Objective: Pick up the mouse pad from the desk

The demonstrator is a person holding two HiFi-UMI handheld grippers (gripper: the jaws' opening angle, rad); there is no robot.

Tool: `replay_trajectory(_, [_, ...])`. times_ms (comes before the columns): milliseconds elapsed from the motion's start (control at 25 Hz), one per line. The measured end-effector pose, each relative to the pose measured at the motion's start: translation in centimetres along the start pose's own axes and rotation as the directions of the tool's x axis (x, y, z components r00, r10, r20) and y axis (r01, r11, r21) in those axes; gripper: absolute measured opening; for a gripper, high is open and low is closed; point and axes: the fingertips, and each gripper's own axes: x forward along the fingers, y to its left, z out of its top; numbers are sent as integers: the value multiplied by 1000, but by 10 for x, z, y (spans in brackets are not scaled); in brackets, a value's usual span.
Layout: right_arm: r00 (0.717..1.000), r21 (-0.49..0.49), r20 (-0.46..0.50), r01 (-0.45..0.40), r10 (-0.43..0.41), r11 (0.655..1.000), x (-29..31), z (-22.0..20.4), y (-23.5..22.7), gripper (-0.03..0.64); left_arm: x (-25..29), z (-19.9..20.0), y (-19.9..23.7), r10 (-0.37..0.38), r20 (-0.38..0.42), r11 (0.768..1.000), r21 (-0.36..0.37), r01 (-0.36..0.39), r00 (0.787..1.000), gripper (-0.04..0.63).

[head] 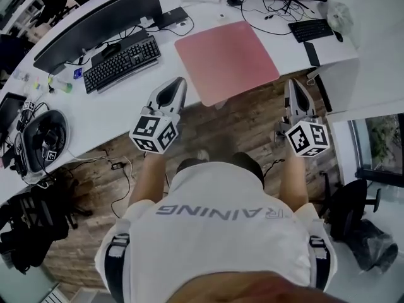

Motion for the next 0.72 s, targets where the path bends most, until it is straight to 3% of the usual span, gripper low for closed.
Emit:
replay_trajectory(320, [997,-21,-45,-61,60,998,52,-16,-6,18,20,-3,29,60,12,998,-16,-60,998,43])
replay_trajectory(720, [979,-12,-77,-191,190,981,147,-18,-61,18,84,11,45,204,20,979,-4,-204,979,43])
